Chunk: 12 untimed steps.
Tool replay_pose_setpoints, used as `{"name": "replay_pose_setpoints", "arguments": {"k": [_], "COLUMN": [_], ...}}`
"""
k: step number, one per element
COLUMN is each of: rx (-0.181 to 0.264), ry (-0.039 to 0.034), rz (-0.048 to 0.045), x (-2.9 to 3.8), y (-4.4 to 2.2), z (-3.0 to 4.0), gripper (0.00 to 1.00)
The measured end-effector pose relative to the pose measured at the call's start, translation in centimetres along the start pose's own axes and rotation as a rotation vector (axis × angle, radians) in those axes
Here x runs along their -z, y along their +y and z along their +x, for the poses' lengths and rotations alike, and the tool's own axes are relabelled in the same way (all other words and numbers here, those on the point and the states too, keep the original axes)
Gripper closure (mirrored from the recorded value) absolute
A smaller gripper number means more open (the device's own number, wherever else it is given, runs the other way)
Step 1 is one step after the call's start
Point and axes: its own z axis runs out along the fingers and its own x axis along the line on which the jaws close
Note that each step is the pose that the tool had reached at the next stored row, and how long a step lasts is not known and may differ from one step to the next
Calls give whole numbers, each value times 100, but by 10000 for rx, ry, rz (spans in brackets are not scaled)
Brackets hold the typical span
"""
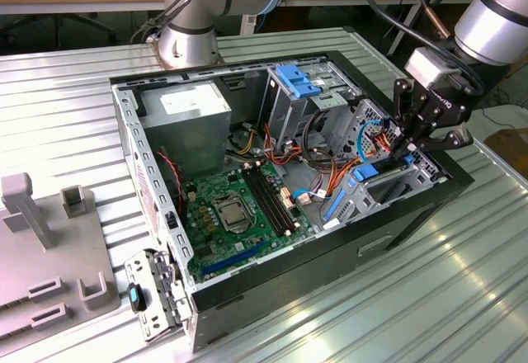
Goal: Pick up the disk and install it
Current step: 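Insert the first disk wire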
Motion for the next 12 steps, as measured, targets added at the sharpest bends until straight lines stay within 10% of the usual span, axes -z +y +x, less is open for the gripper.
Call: {"name": "replay_pose_setpoints", "arguments": {"k": [12], "rx": [555], "ry": [-10], "rz": [115], "x": [-41], "y": [8], "z": [3], "gripper": [84]}}
